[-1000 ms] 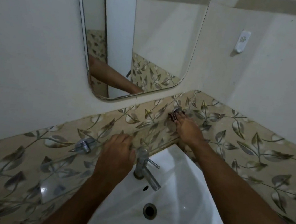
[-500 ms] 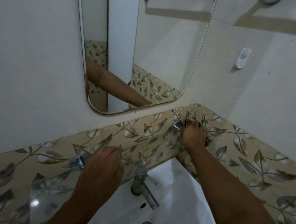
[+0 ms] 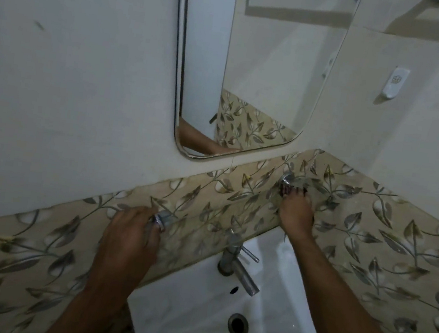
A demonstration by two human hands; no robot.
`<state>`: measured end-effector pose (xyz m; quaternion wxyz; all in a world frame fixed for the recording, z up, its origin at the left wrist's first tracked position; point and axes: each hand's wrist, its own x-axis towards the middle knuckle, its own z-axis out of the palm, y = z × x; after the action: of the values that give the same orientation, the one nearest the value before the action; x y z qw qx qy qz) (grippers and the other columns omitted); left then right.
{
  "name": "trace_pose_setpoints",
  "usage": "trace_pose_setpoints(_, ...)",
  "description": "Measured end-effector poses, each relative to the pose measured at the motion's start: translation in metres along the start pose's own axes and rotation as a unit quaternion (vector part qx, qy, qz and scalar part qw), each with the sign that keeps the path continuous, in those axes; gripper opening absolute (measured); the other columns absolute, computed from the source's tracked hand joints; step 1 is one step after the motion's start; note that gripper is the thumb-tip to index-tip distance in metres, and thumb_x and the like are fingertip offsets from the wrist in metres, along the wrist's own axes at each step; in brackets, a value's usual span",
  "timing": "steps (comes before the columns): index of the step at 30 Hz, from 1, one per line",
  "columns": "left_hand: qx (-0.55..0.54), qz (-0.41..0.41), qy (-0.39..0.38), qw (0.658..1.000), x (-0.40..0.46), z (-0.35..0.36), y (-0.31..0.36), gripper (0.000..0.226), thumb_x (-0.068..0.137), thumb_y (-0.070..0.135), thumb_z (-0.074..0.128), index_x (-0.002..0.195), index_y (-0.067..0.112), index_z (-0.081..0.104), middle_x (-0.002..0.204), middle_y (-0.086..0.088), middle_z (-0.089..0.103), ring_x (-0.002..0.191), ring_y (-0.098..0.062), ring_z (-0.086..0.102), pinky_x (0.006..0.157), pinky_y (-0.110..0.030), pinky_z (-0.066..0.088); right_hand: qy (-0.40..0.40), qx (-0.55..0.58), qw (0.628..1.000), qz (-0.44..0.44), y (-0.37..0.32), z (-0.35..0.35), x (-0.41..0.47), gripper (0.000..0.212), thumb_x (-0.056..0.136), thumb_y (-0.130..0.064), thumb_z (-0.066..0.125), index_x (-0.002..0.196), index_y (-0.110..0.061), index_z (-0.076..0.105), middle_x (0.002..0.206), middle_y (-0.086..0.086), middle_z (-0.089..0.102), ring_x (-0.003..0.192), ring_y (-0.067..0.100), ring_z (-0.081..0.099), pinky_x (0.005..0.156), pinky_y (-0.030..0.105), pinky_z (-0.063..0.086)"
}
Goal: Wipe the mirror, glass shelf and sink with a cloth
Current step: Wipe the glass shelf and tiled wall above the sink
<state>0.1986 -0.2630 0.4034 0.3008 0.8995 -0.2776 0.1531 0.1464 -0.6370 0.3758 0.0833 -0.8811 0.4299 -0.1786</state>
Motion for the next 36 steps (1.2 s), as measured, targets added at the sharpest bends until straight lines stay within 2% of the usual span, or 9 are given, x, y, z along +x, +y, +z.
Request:
trace_pose_setpoints(5,0.009,-0.011,0.022,1.0,-0.012,-0.01,-0.014,0.027,0.087,0.008,0.064,0.113,0.005,0.07,0.109,-0.013,0.071,0.102,-0.032,0.06,0.093,-0.04,0.044,0.017,0.036,0.997,-0.066,-0.058,0.0,-0.083,0.048,0.102,-0.026,0.036,0.147,-0.008,0.04,0.154,0.011,0.04,0.143,0.029,0.032,0.118,0.043,0.024)
trace_pose_setpoints(10,-0.008,-0.003,0.037,0.999,-0.022,-0.018,-0.018,0.024,0.086,0.004,0.064,0.109,0.004,0.07,0.104,-0.015,0.071,0.095,-0.033,0.062,0.088,-0.041,0.047,0.014,0.065,0.991,-0.118,-0.117,-0.004,-0.167,0.05,0.103,-0.029,0.032,0.149,-0.011,0.037,0.156,0.006,0.036,0.147,0.024,0.027,0.121,0.041,0.016)
trace_pose_setpoints(15,-0.012,-0.054,0.057,0.997,-0.038,-0.026,-0.024,0.026,0.094,0.011,0.051,0.109,0.0,0.069,0.107,-0.017,0.071,0.099,-0.033,0.064,0.095,-0.042,0.047,0.015,0.065,0.98,-0.185,-0.175,0.003,-0.238,0.055,0.092,-0.03,0.03,0.129,-0.007,0.062,0.136,0.012,0.06,0.128,0.026,0.056,0.11,0.044,0.035)
trace_pose_setpoints(18,-0.016,-0.107,0.067,0.992,-0.05,-0.03,-0.031,0.03,0.098,0.013,0.046,0.112,0.0,0.069,0.111,-0.017,0.07,0.104,-0.033,0.062,0.097,-0.041,0.046,0.0,0.084,0.972,-0.219,-0.196,0.0,-0.268,0.053,0.09,-0.031,0.033,0.127,-0.008,0.065,0.133,0.01,0.062,0.124,0.024,0.06,0.107,0.04,0.046)
trace_pose_setpoints(20,-0.029,-0.135,0.077,0.987,-0.057,-0.034,-0.031,0.03,0.098,0.013,0.046,0.114,0.001,0.068,0.113,-0.017,0.069,0.106,-0.033,0.062,0.097,-0.04,0.046,0.004,0.093,0.968,-0.231,-0.206,0.001,-0.281,0.053,0.093,-0.032,0.033,0.13,-0.009,0.062,0.136,0.01,0.061,0.127,0.023,0.057,0.108,0.04,0.044)
trace_pose_setpoints(26,-0.086,-0.165,0.105,0.977,-0.071,-0.045,-0.025,0.025,0.096,0.007,0.049,0.11,0.003,0.07,0.11,-0.015,0.07,0.101,-0.03,0.062,0.091,-0.028,0.038,-0.006,0.113,0.925,-0.363,-0.209,0.01,-0.297,0.047,0.099,-0.036,0.035,0.137,-0.019,0.057,0.142,0.001,0.056,0.136,0.019,0.048,0.113,0.043,0.037)
trace_pose_setpoints(29,-0.081,-0.174,0.101,0.976,-0.074,-0.043,-0.03,0.025,0.096,0.008,0.051,0.113,0.001,0.068,0.112,-0.016,0.069,0.104,-0.032,0.061,0.095,-0.035,0.043,-0.002,0.178,0.881,-0.439,-0.195,0.008,-0.294,0.042,0.097,-0.03,0.042,0.134,-0.019,0.059,0.139,0.001,0.059,0.134,0.02,0.05,0.111,0.041,0.04)
trace_pose_setpoints(33,-0.05,-0.151,0.072,0.985,-0.083,-0.041,-0.036,0.028,0.095,0.014,0.049,0.111,0.005,0.069,0.111,-0.012,0.069,0.105,-0.031,0.059,0.096,-0.044,0.048,0.039,0.187,0.824,-0.533,-0.16,0.009,-0.292,0.041,0.101,-0.026,0.044,0.141,-0.019,0.05,0.147,0.0,0.05,0.142,0.019,0.038,0.116,0.035,0.026)
trace_pose_setpoints(36,-0.063,-0.115,0.07,0.989,-0.091,-0.046,-0.027,0.026,0.094,0.015,0.05,0.108,0.007,0.07,0.111,-0.01,0.068,0.106,-0.027,0.06,0.095,-0.039,0.048,0.052,0.152,0.837,-0.524,-0.134,0.022,-0.282,0.05,0.098,-0.018,0.049,0.146,-0.023,0.04,0.152,-0.001,0.044,0.146,0.017,0.03,0.12,0.036,0.019)
